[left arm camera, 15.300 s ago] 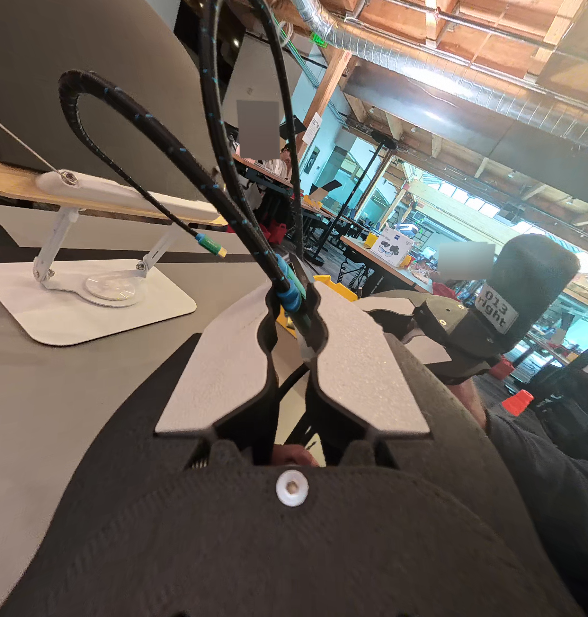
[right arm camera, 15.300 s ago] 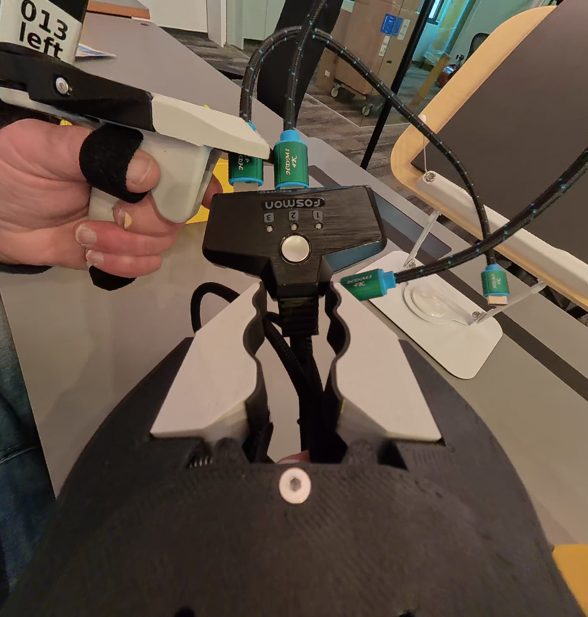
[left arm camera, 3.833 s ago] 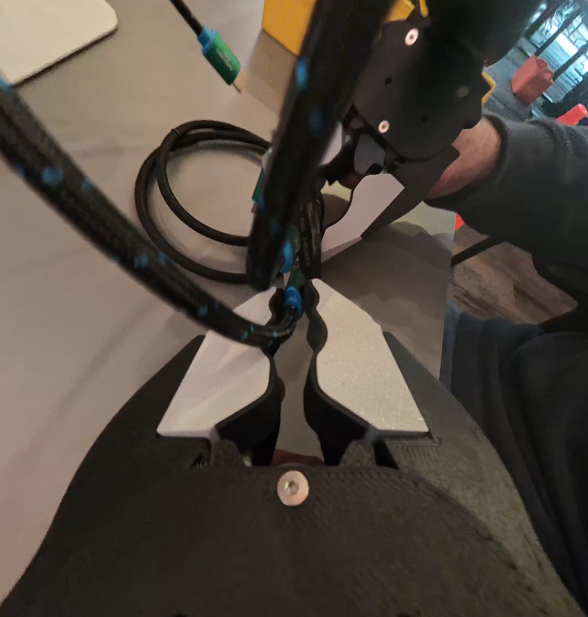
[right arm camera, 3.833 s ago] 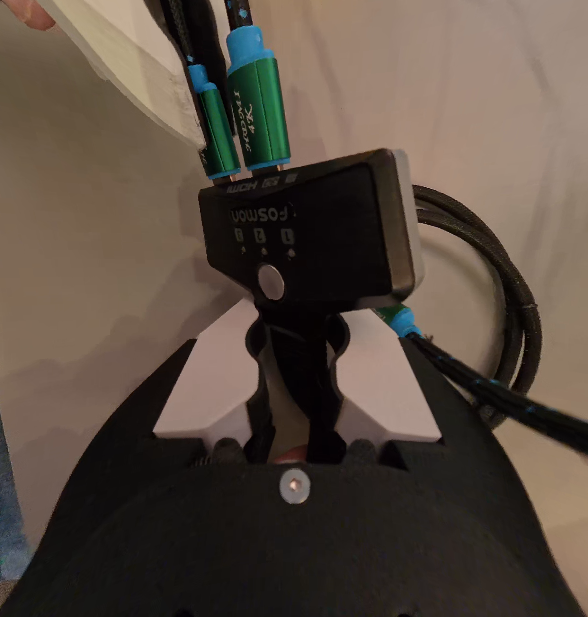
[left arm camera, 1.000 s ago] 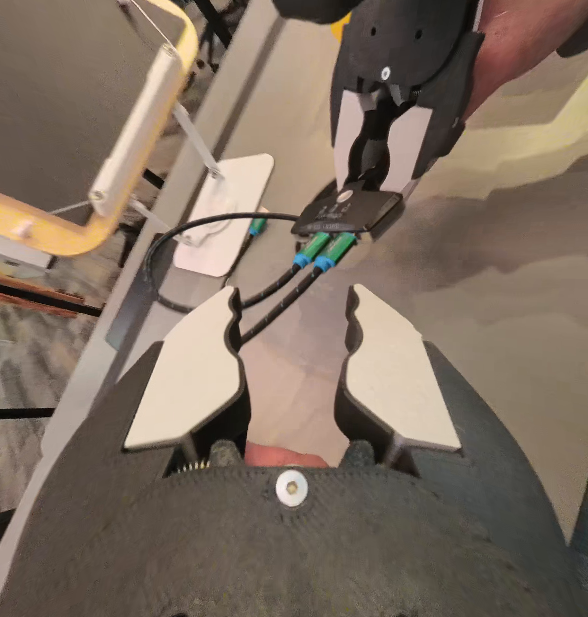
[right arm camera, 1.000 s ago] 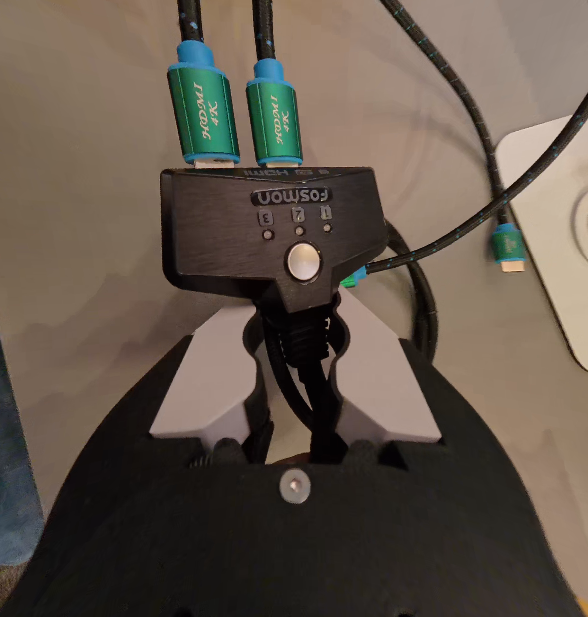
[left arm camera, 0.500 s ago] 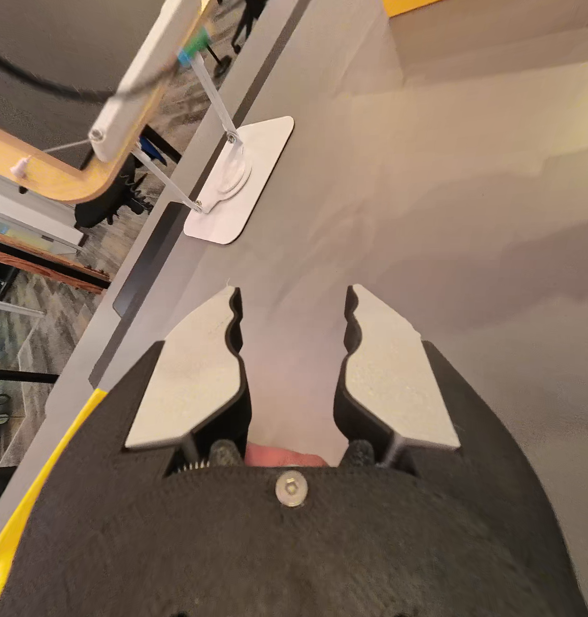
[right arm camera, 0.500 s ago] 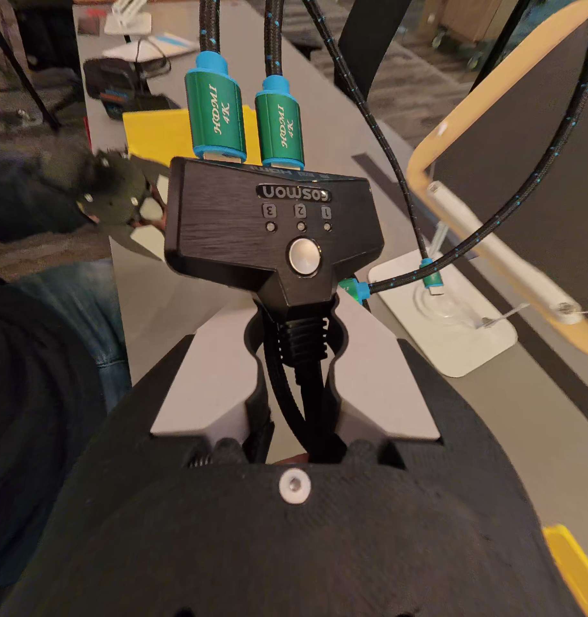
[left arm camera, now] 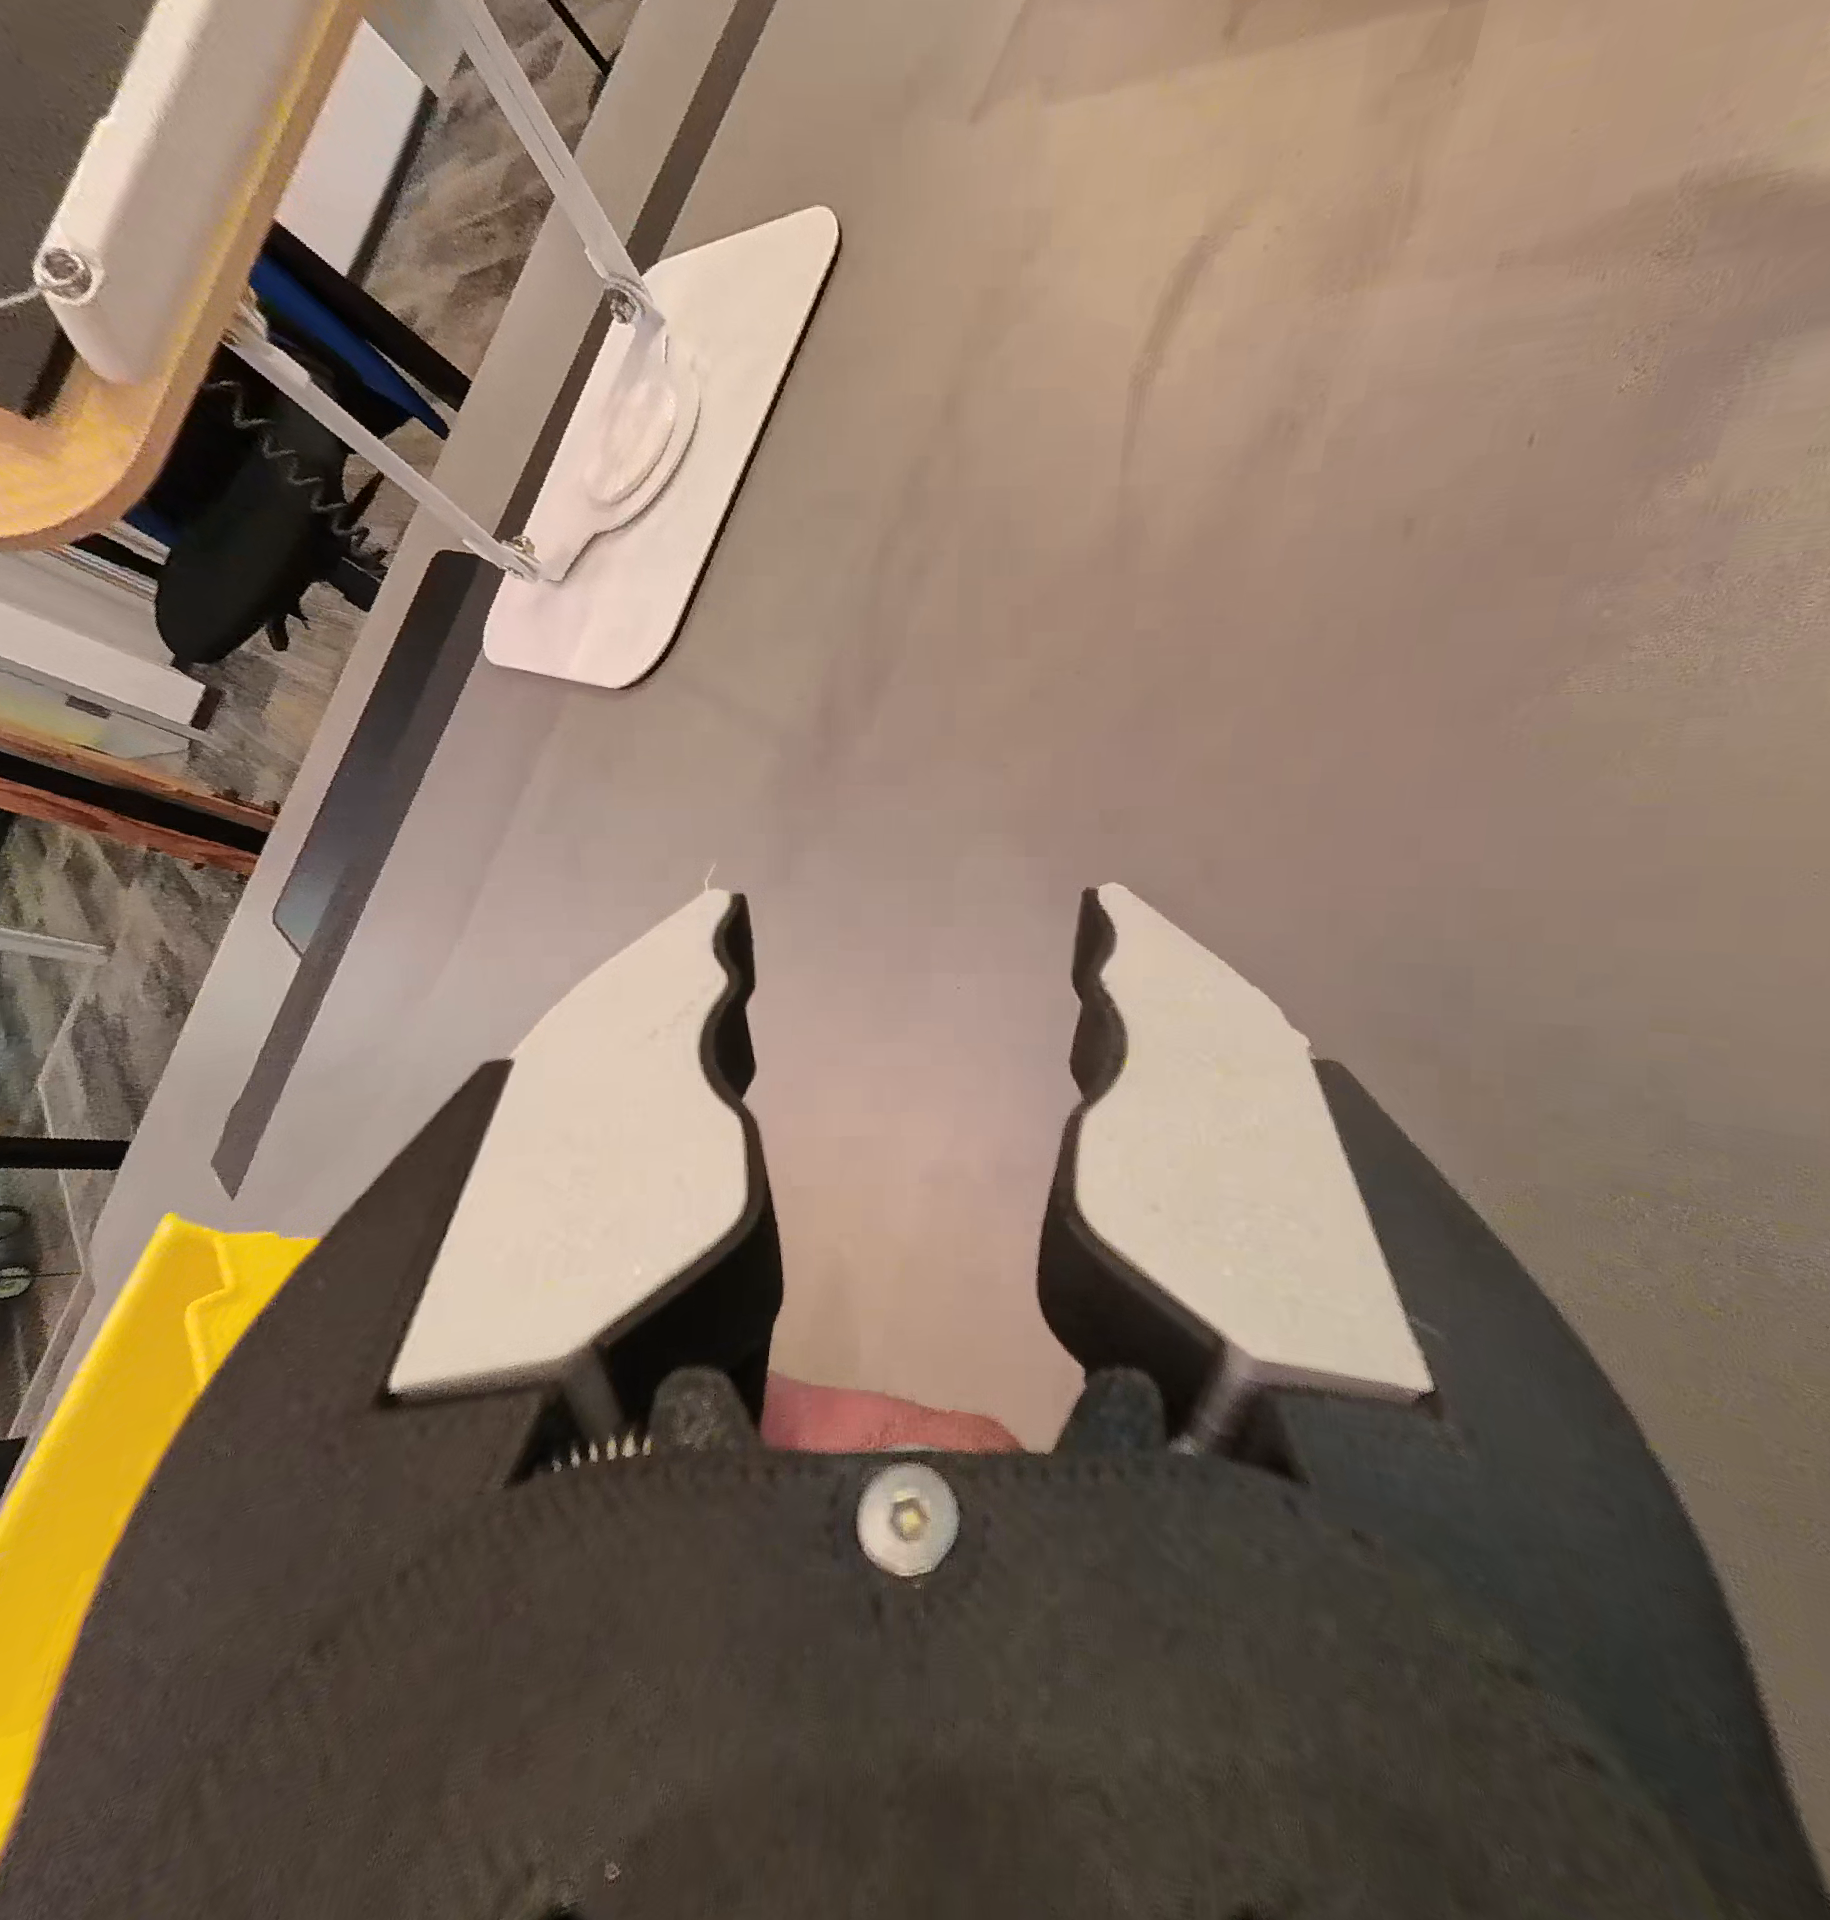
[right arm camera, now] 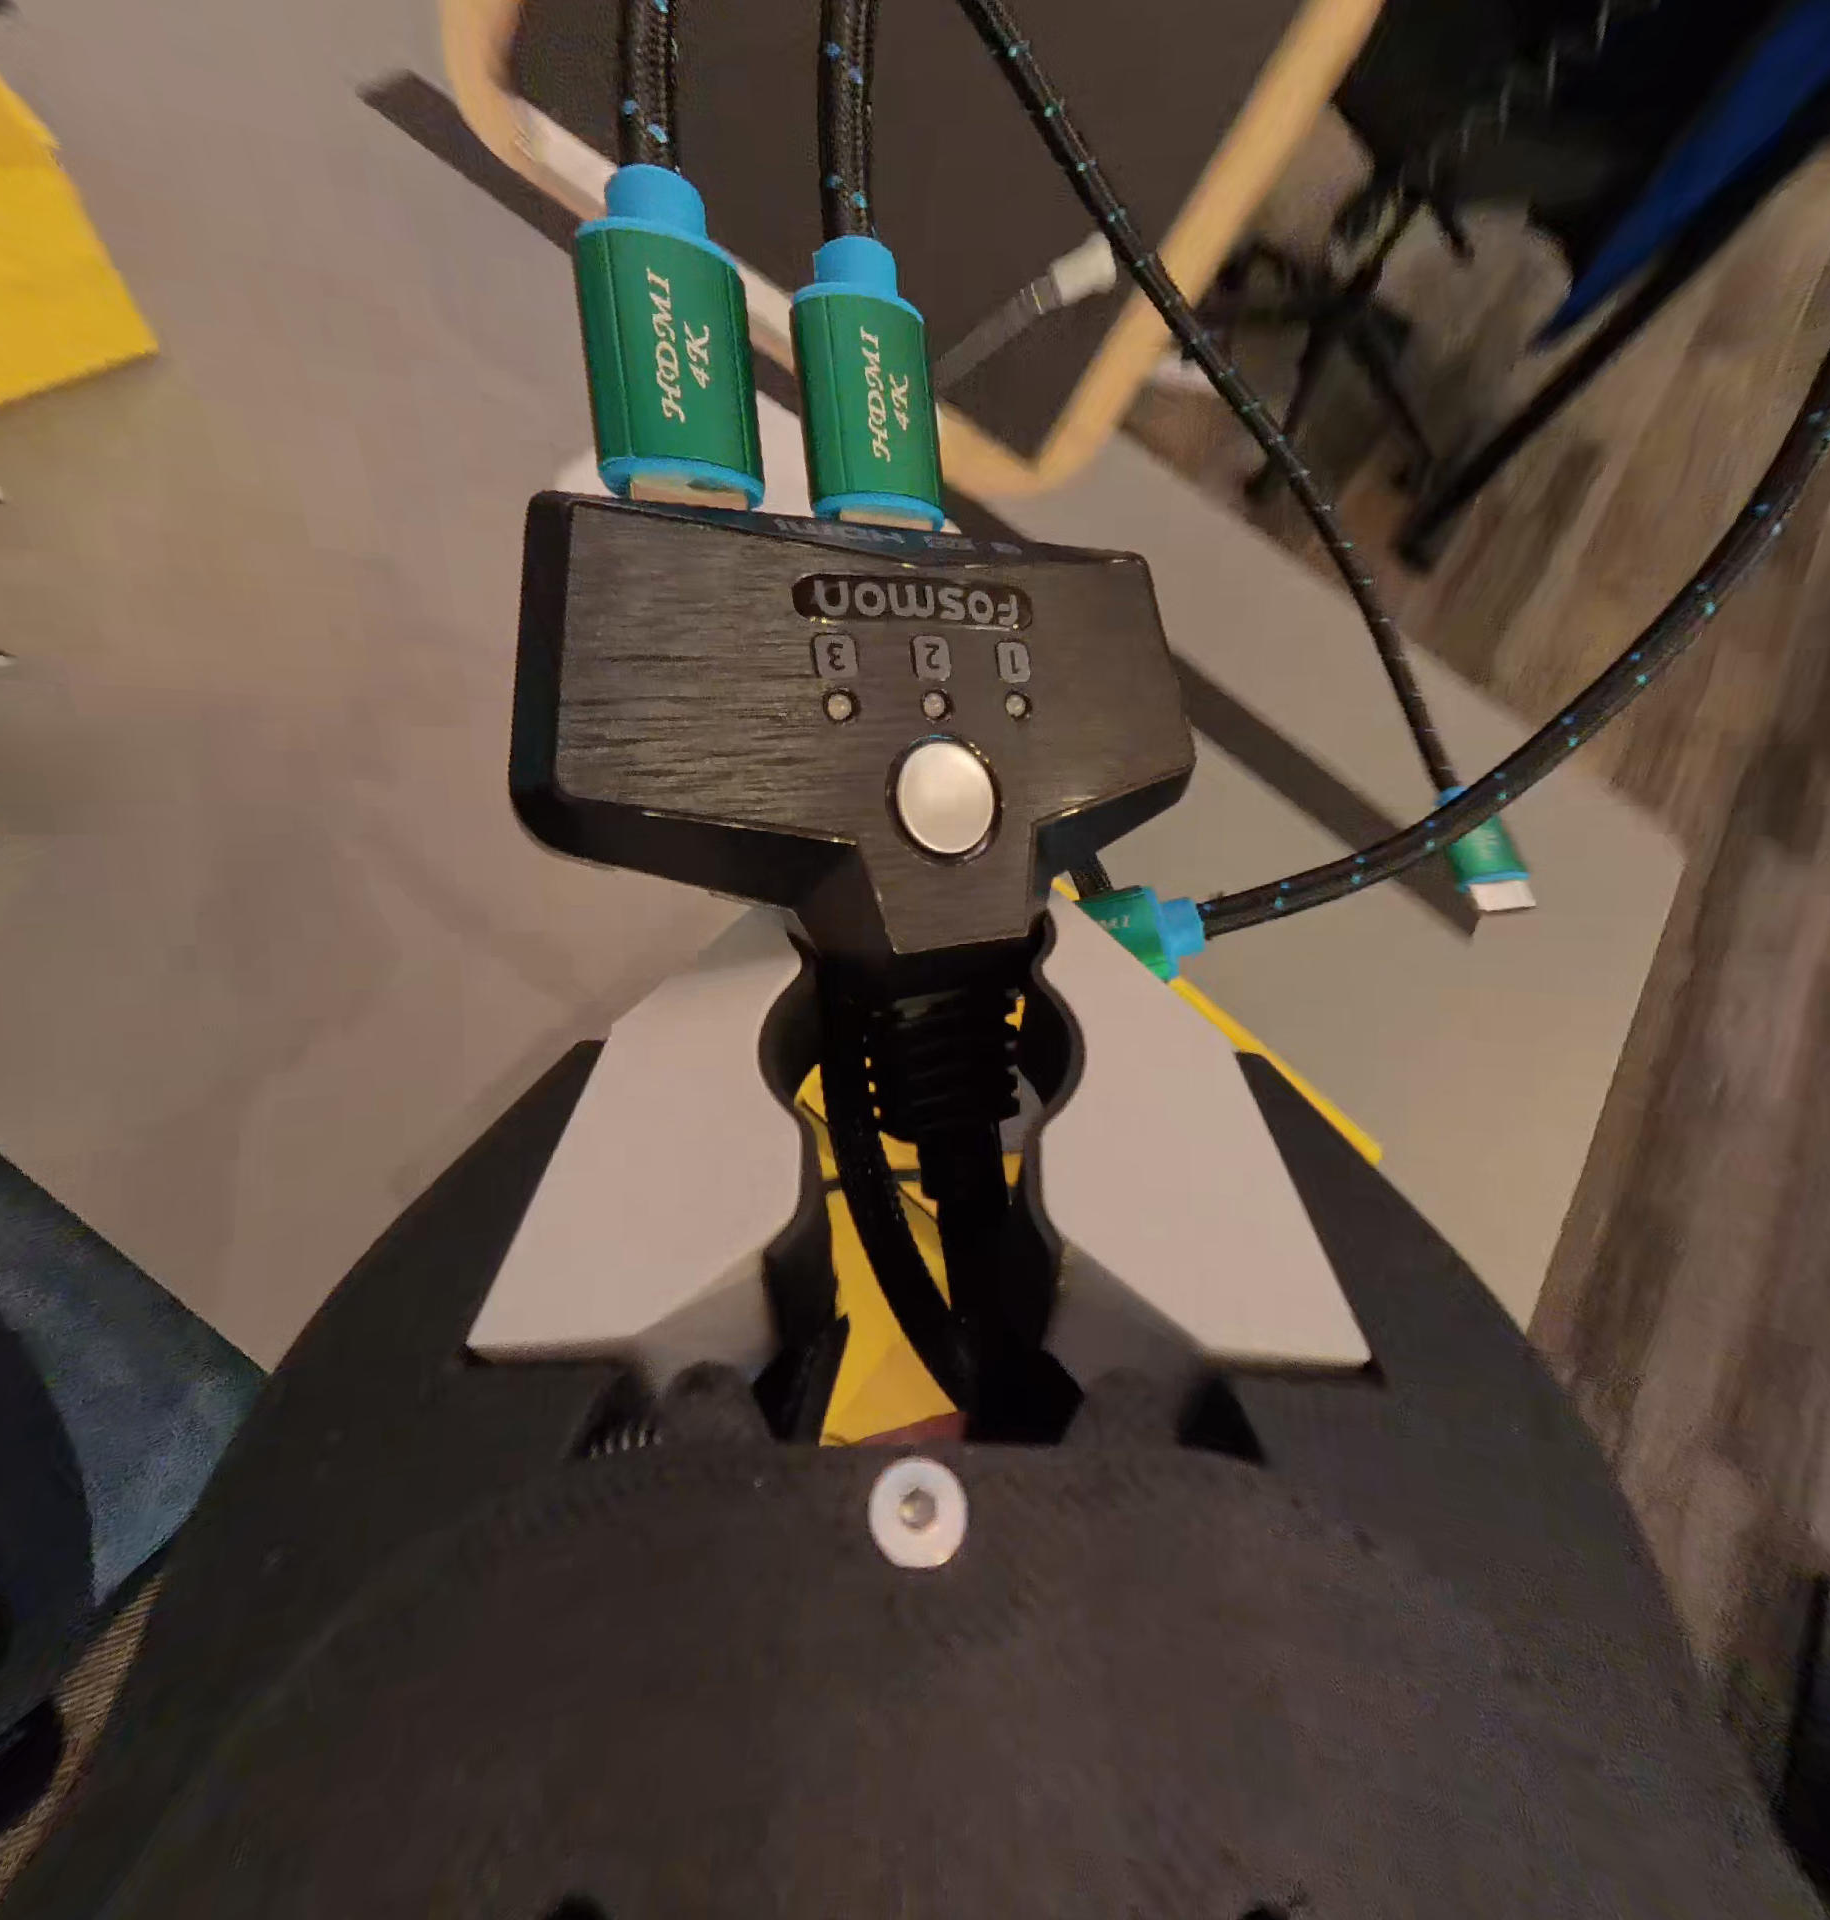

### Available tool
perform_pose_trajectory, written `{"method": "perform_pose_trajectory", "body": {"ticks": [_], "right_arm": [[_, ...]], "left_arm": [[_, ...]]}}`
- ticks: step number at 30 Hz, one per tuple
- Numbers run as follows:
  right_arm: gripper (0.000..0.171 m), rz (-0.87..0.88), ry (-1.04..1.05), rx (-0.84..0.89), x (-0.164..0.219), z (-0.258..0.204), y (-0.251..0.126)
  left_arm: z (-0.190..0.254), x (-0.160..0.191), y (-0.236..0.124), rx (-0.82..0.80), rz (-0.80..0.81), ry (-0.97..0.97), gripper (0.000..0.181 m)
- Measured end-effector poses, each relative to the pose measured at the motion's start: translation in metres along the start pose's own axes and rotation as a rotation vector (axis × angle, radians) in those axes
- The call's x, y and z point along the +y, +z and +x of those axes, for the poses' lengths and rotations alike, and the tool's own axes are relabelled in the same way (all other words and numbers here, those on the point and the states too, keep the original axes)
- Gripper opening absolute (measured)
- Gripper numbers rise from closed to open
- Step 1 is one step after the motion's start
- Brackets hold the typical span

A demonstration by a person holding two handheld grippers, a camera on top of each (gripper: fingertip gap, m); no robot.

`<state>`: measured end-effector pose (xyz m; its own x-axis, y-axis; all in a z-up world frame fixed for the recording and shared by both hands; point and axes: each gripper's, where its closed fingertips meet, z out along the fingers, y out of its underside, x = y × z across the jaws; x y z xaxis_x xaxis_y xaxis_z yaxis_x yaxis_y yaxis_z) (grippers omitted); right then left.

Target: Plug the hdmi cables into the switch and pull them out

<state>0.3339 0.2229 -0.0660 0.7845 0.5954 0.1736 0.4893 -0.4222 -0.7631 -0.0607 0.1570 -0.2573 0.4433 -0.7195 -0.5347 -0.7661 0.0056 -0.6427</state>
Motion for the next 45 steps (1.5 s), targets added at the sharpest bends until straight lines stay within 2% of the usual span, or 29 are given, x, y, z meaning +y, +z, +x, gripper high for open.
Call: {"method": "perform_pose_trajectory", "body": {"ticks": [6, 11, 15, 20, 23, 25, 28, 32, 37, 40, 43, 45], "right_arm": [[0.031, -0.132, 0.223, -0.041, 0.099, 0.037, 0.069], [0.03, -0.162, 0.274, -0.077, 0.117, 0.046, 0.092], [0.03, -0.17, 0.295, -0.174, 0.107, 0.043, 0.088], [0.03, 0.094, 0.314, -0.258, 0.047, 0.05, 0.042], [0.03, 0.271, 0.331, -0.379, 0.004, 0.047, 0.002], [0.03, 0.331, 0.37, -0.492, -0.01, 0.05, -0.015], [0.03, 0.287, 0.445, -0.686, 0.002, 0.054, -0.014], [0.031, 0.161, 0.527, -0.769, 0.045, 0.062, 0.023], [0.031, 0.15, 0.584, -0.685, 0.08, 0.085, 0.059], [0.032, 0.071, 0.596, -0.62, 0.102, 0.092, 0.077], [0.032, 0.023, 0.591, -0.542, 0.107, 0.098, 0.087], [0.033, -0.073, 0.545, -0.481, 0.117, 0.098, 0.095]], "left_arm": [[0.006, 0.004, 0.006, 0.01, -0.02, 0.006, 0.059], [0.011, 0.009, 0.012, 0.02, -0.042, 0.019, 0.059], [0.014, 0.011, 0.014, 0.025, -0.051, 0.032, 0.059], [0.015, 0.014, 0.016, 0.031, -0.056, 0.031, 0.059], [0.013, 0.016, 0.018, 0.03, -0.06, 0.028, 0.059], [0.013, 0.016, 0.018, 0.032, -0.06, 0.025, 0.059], [0.014, 0.016, 0.018, 0.031, -0.063, 0.035, 0.059], [0.015, 0.016, 0.018, 0.032, -0.067, 0.04, 0.059], [0.015, 0.018, 0.019, 0.031, -0.075, 0.034, 0.059], [0.017, 0.02, 0.02, 0.036, -0.082, 0.038, 0.059], [0.02, 0.021, 0.023, 0.038, -0.093, 0.053, 0.059], [0.021, 0.021, 0.024, 0.039, -0.095, 0.064, 0.059]]}}
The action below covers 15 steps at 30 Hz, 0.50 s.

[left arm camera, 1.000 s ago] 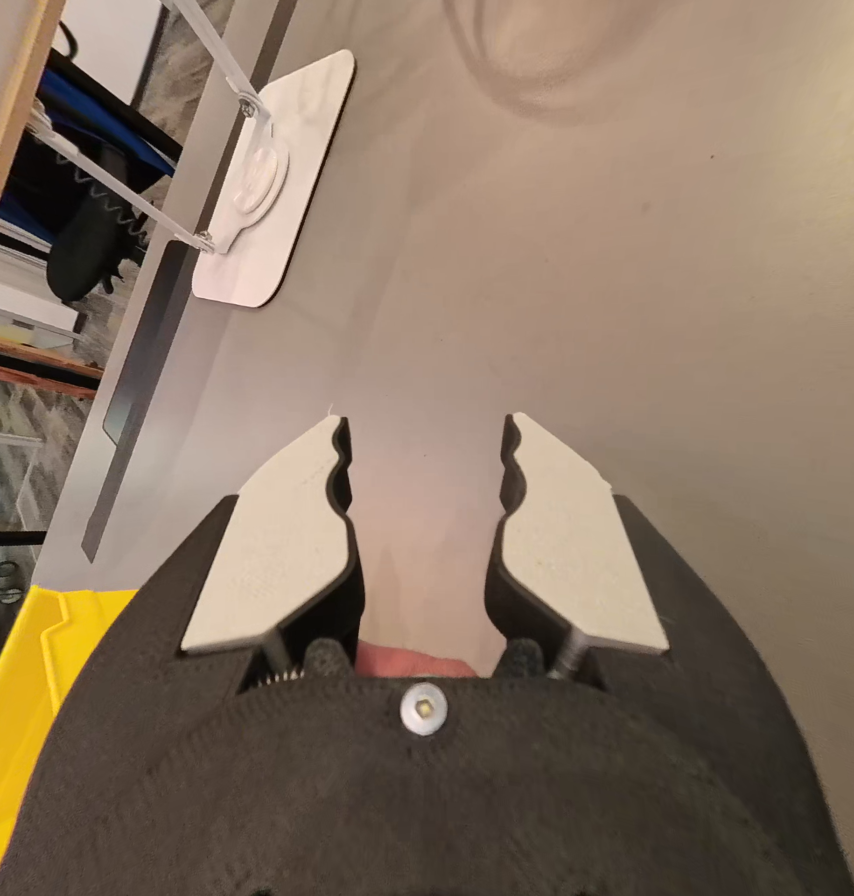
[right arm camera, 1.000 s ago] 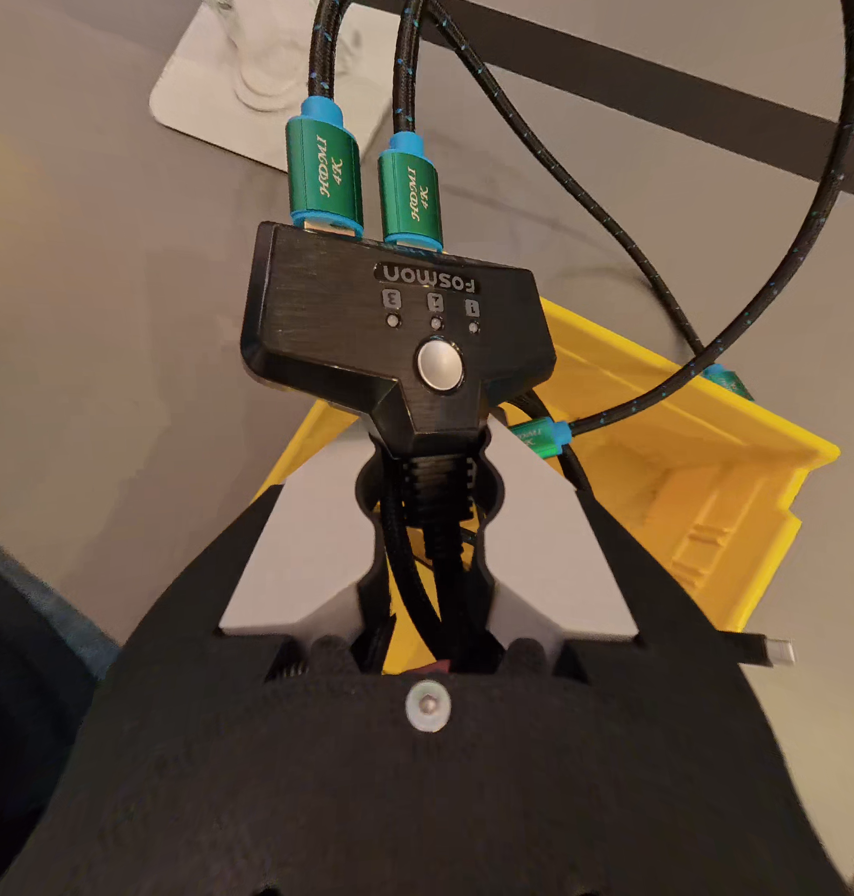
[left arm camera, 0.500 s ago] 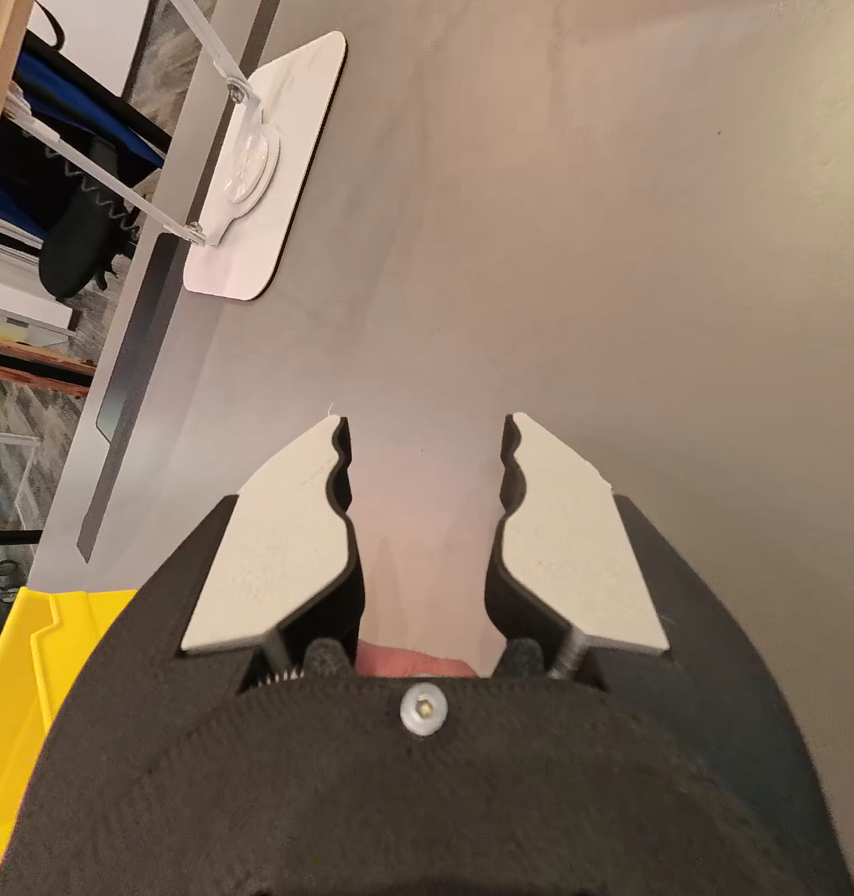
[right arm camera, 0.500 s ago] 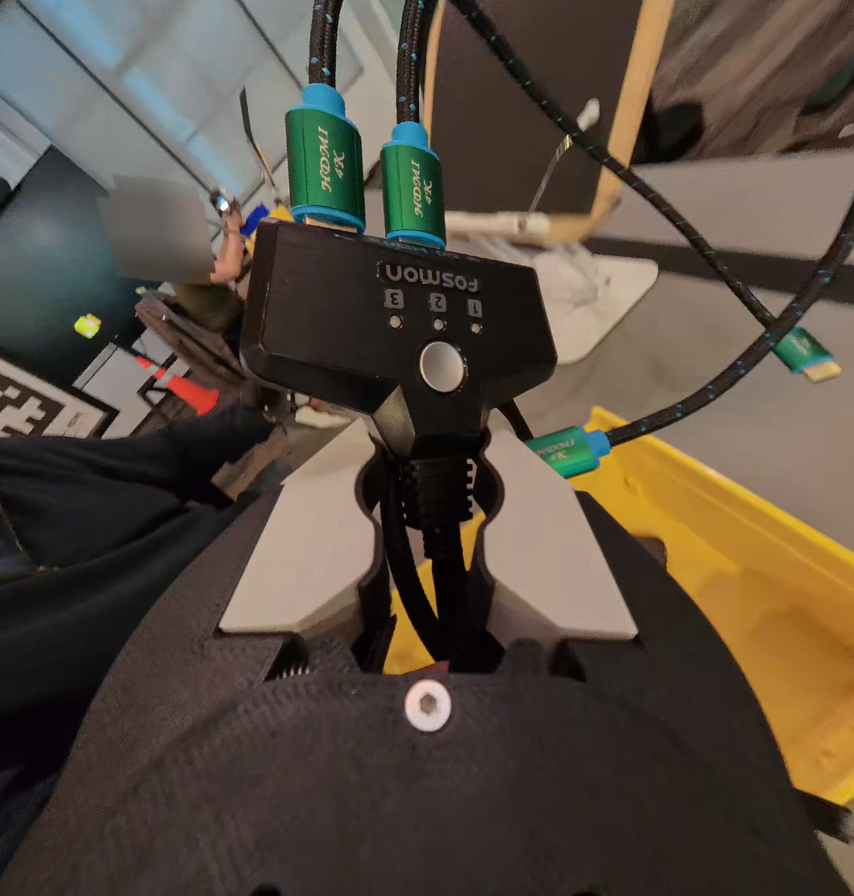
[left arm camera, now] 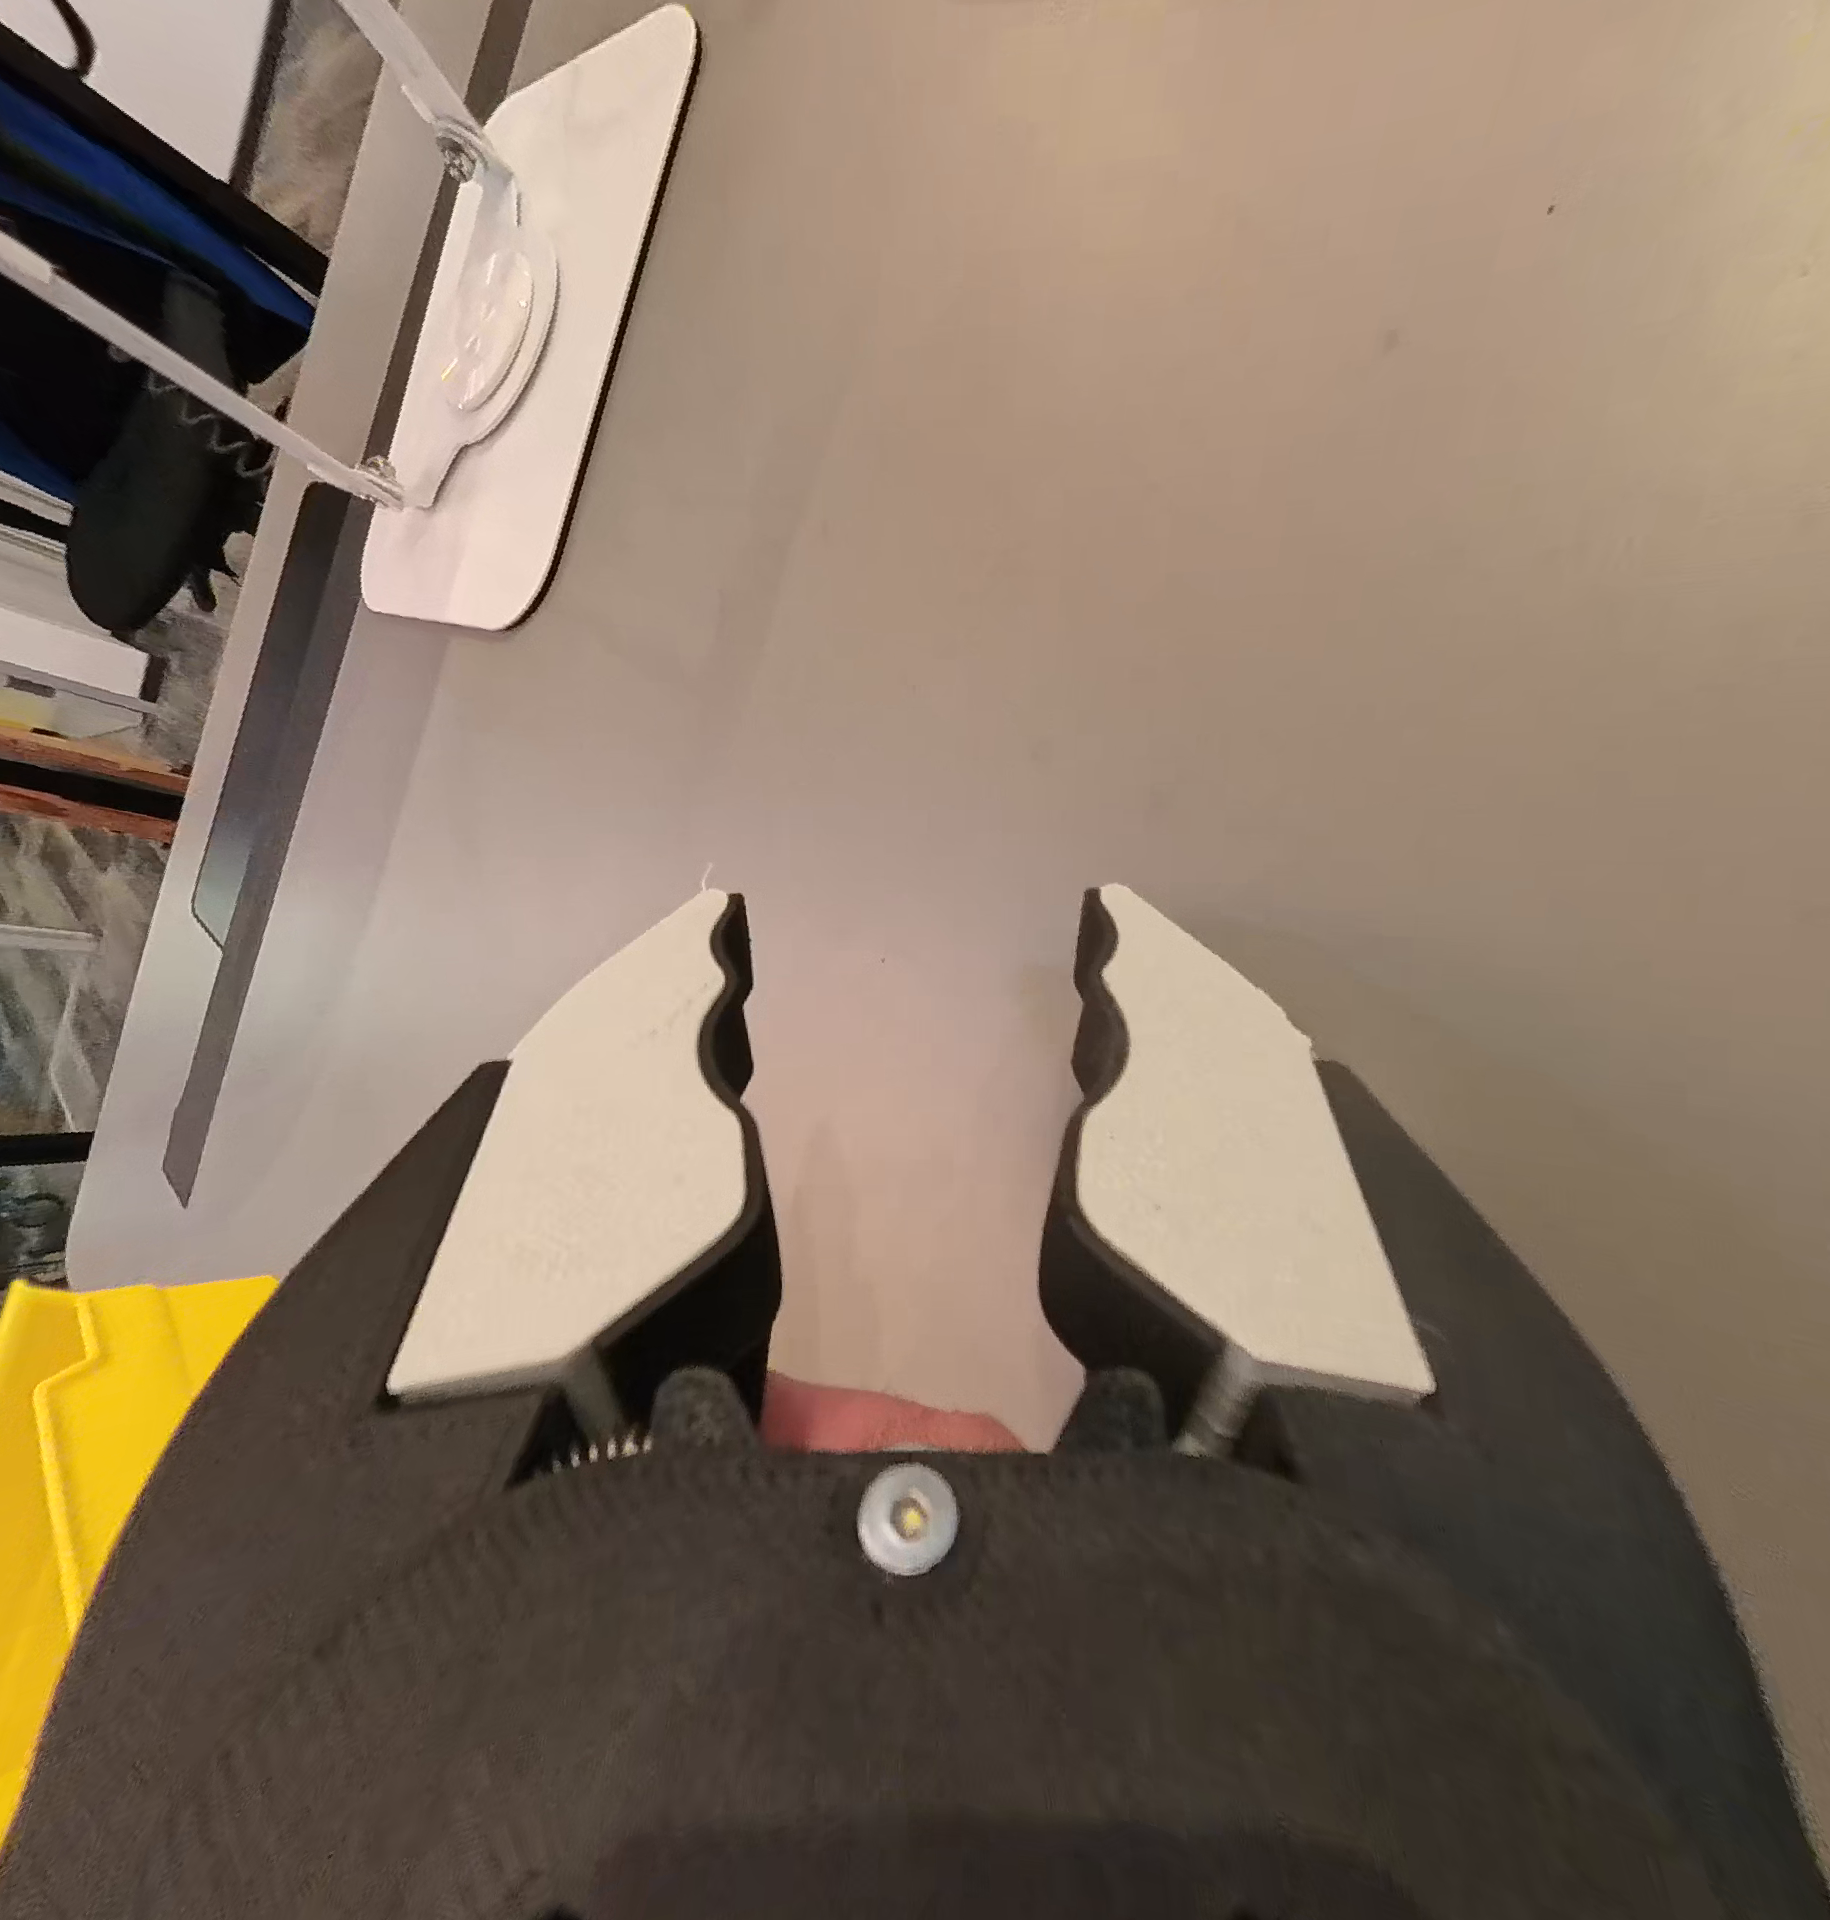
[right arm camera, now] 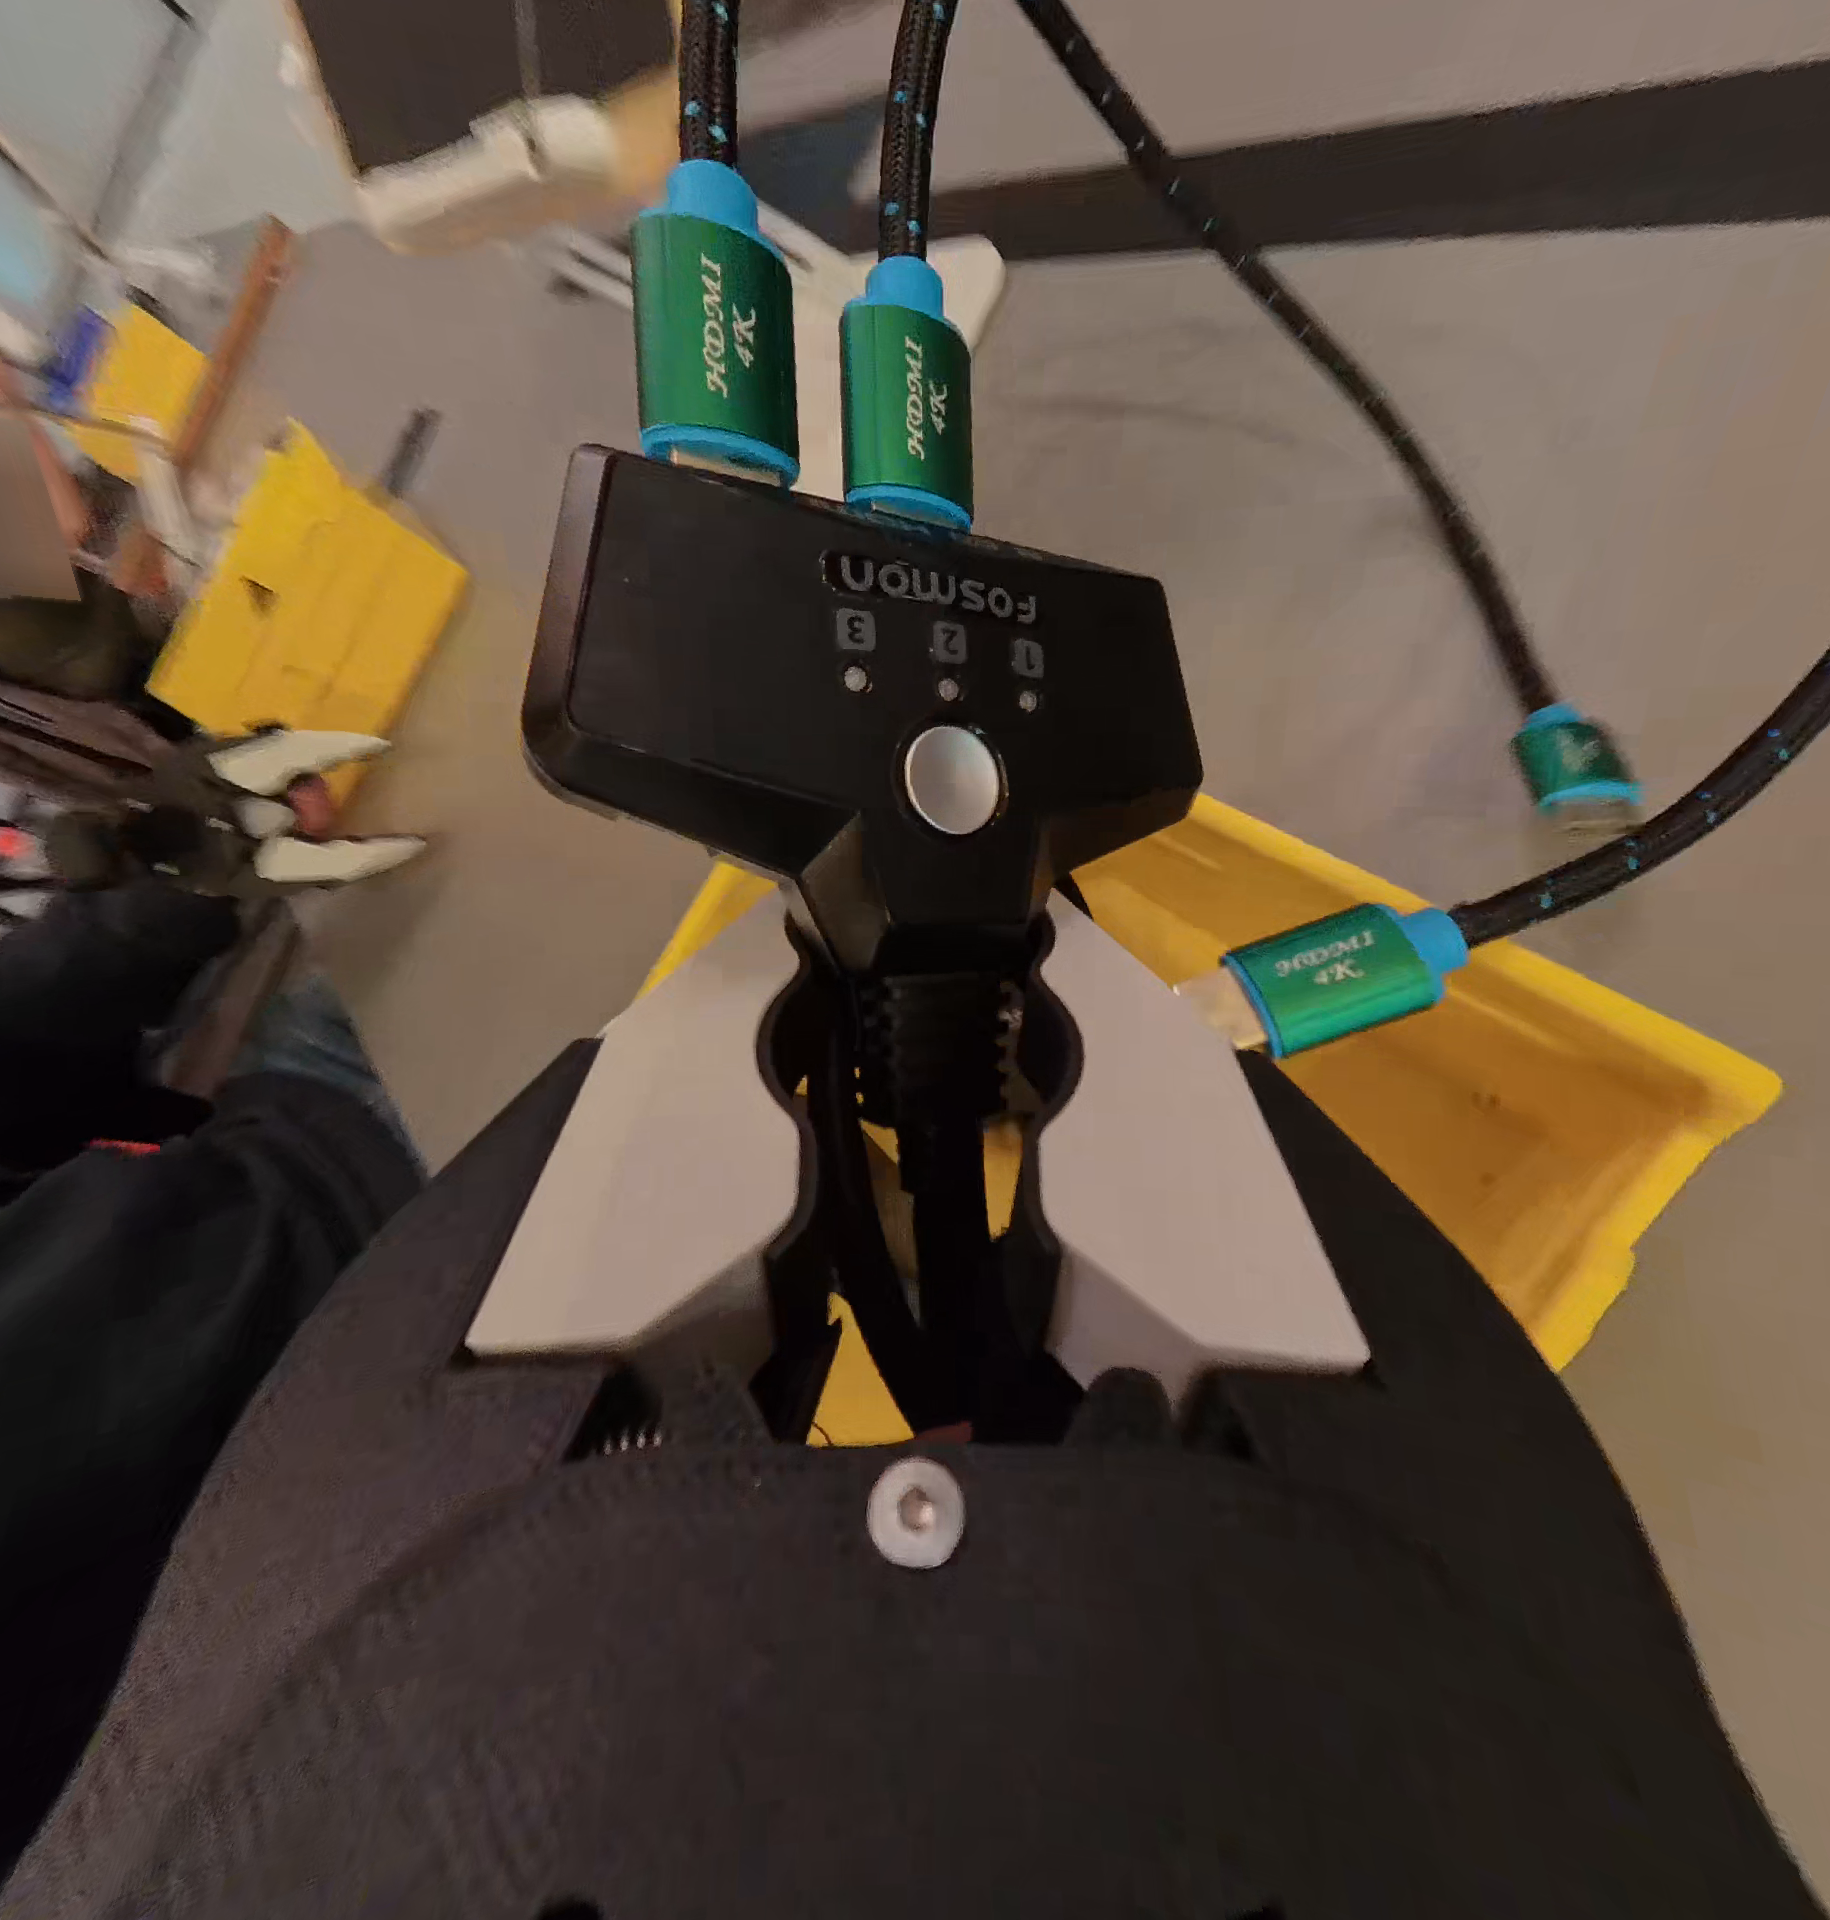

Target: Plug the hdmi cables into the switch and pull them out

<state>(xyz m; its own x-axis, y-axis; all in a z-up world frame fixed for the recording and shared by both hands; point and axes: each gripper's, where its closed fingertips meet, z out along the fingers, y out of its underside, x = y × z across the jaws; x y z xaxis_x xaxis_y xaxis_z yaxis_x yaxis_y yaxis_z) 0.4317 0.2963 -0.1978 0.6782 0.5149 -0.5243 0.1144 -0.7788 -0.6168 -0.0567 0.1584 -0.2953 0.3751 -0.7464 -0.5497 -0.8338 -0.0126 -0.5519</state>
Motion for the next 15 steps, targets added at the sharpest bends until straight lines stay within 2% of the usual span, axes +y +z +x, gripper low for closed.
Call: {"method": "perform_pose_trajectory", "body": {"ticks": [4, 7, 12, 15], "right_arm": [[0.042, -0.277, -0.15, 0.163, 0.032, 0.004, 0.025], [0.036, -0.413, -0.241, 0.211, 0.048, -0.002, 0.041], [0.029, -0.589, -0.206, 0.203, 0.077, -0.008, 0.064], [0.019, -0.703, -0.179, 0.229, 0.097, 0.0, 0.075]], "left_arm": [[0.002, 0.001, 0.0, 0.008, -0.002, 0.002, 0.059], [0.003, 0.002, 0.001, 0.013, -0.005, 0.008, 0.06], [0.006, 0.001, 0.001, 0.017, -0.005, 0.023, 0.06], [0.007, 0.001, 0.0, 0.019, -0.005, 0.033, 0.06]]}}
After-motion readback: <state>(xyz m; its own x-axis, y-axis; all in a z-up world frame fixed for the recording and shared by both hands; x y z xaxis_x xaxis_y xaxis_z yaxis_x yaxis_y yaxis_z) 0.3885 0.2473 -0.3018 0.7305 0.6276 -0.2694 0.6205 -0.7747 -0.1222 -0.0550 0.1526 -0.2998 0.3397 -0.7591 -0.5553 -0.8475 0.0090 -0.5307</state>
